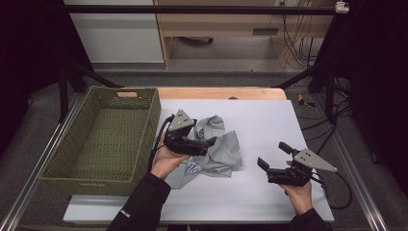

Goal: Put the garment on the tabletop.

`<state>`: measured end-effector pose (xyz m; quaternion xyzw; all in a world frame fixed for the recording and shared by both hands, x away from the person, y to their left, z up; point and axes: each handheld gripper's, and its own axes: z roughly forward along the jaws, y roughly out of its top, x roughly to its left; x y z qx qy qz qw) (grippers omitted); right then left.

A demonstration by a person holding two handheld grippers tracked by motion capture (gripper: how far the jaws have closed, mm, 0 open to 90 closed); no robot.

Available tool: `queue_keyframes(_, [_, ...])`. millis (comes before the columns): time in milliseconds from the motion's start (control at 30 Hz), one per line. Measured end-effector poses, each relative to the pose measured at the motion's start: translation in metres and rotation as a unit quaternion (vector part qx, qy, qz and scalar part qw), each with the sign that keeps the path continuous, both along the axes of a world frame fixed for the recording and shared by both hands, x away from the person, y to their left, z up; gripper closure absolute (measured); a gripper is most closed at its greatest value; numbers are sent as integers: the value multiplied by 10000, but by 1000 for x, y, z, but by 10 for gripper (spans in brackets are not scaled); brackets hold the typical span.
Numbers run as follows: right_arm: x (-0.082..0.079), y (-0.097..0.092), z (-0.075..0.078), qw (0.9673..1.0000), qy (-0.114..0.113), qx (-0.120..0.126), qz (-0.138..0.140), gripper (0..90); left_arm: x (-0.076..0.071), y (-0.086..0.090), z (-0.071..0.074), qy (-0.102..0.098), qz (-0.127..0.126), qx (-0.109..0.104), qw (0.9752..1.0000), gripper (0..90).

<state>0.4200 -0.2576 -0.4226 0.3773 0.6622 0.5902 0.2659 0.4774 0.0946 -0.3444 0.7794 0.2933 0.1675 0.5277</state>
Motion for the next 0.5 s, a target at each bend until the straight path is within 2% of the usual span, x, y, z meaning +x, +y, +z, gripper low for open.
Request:
queue_keyframes(100, [0,0,0,10000,17,45,-2,5,-8,8,-9,-99,32,-117,9999,96])
queue_keyframes(167, [1,-1,-1,10000,-87,-25,40,4,-12,12,-13,-156,62,-208,9996,92])
queue_keyframes(267, [0,-1,0,10000,-34,22,35,4,-20,19,-21,-323,127,-323,9989,88])
queue_keyframes(333, [0,-1,0,10000,-14,34,13,4,-24,25,-27,-319,150,-446,9984,88])
queue_keyframes(500, [0,-1,-1,10000,-22,25,24,4,-29,37,-36,-277,283,-518,9979,68])
